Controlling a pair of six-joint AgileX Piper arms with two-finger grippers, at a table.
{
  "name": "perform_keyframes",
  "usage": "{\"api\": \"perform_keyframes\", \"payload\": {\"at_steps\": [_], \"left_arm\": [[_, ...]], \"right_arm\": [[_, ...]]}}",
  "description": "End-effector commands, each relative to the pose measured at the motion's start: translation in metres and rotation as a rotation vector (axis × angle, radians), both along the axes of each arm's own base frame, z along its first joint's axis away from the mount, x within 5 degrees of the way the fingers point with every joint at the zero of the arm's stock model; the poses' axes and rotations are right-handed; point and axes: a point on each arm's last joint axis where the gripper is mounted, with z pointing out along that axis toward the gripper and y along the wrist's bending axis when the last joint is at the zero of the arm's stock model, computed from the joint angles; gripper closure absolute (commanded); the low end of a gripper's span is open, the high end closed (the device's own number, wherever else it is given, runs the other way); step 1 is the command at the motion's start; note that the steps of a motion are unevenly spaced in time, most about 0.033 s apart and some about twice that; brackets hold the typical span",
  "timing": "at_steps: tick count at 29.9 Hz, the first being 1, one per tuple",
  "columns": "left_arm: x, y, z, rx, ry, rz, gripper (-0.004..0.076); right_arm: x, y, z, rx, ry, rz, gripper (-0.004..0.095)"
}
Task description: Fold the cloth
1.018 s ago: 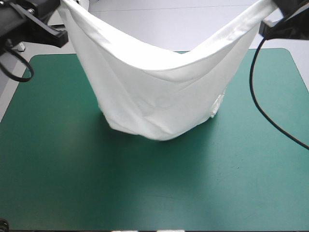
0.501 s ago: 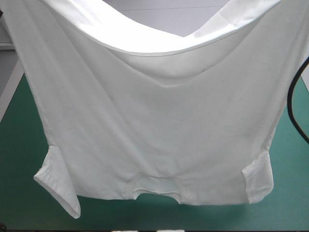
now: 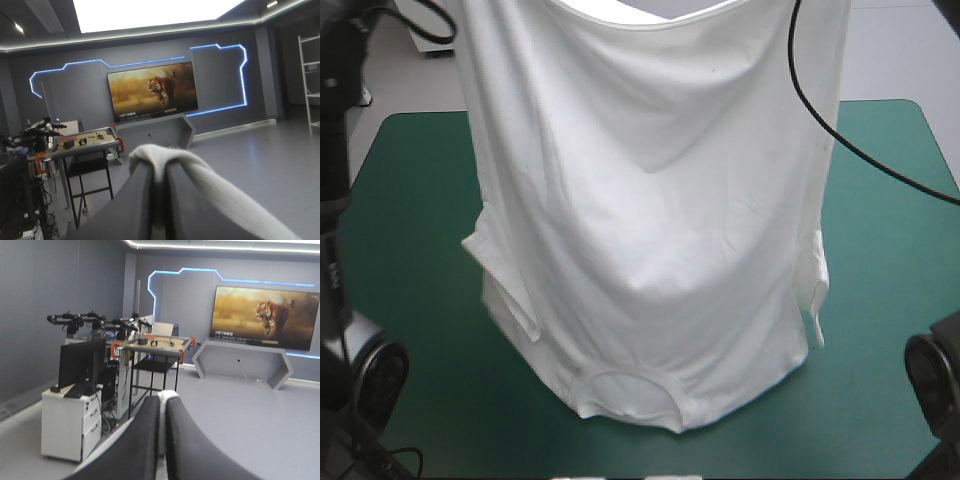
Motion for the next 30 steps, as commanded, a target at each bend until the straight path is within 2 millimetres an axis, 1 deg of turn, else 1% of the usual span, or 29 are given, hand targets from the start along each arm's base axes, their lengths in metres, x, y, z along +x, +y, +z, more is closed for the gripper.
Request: {"api": "perform_keyframes", "payload": {"at_steps": [1, 3, 4, 7, 11, 14, 17, 20, 22, 25, 27, 28, 30], "left_arm": [[-0.012, 0.007, 0.025, -0.117, -0.301, 0.012, 0.0733], [-0.01, 0.008, 0.029, -0.148, -0.419, 0.022, 0.0733], [-0.012, 0.009, 0.032, -0.157, -0.462, 0.028, 0.0733], [-0.014, 0.01, 0.035, -0.169, -0.514, 0.032, 0.0733], [-0.005, 0.007, 0.029, -0.155, -0.496, 0.038, 0.0733], [0.011, 0.003, 0.017, -0.119, -0.376, 0.035, 0.0733], [0.042, -0.002, -0.012, -0.04, -0.116, 0.036, 0.0733], [0.079, -0.009, -0.052, 0.001, 0.154, 0.026, 0.0733], [0.1, -0.013, -0.079, 0.001, 0.295, 0.021, 0.0733], [0.123, -0.016, -0.112, 0.032, 0.458, 0.051, 0.0733], [0.136, -0.019, -0.137, 0.056, 0.602, 0.062, 0.0733], [0.142, -0.02, -0.152, 0.06, 0.682, 0.065, 0.0733], [0.154, -0.021, -0.179, 0.064, 0.824, 0.096, 0.0733]], "right_arm": [[-0.009, -0.004, 0.026, 0.05, -0.33, -0.031, 0.092], [-0.009, -0.005, 0.032, 0.059, -0.467, -0.051, 0.092], [-0.011, -0.005, 0.034, 0.068, -0.498, -0.052, 0.092], [-0.011, -0.007, 0.034, 0.06, -0.504, -0.066, 0.092], [-0.002, -0.005, 0.028, 0.044, -0.441, -0.066, 0.092], [0.01, -0.003, 0.018, 0.027, -0.351, -0.058, 0.092], [0.037, 0.004, -0.008, 0.02, -0.112, -0.023, 0.0921], [0.072, 0.011, -0.047, 0.012, 0.18, -0.013, 0.0921], [0.095, 0.015, -0.08, -0.029, 0.386, -0.017, 0.0921], [0.125, 0.021, -0.125, -0.054, 0.628, -0.02, 0.0921], [0.139, 0.022, -0.152, -0.069, 0.771, -0.029, 0.0921], [0.146, 0.021, -0.164, -0.072, 0.826, -0.036, 0.0922], [0.156, 0.021, -0.179, -0.052, 0.877, -0.035, 0.0923]]}}
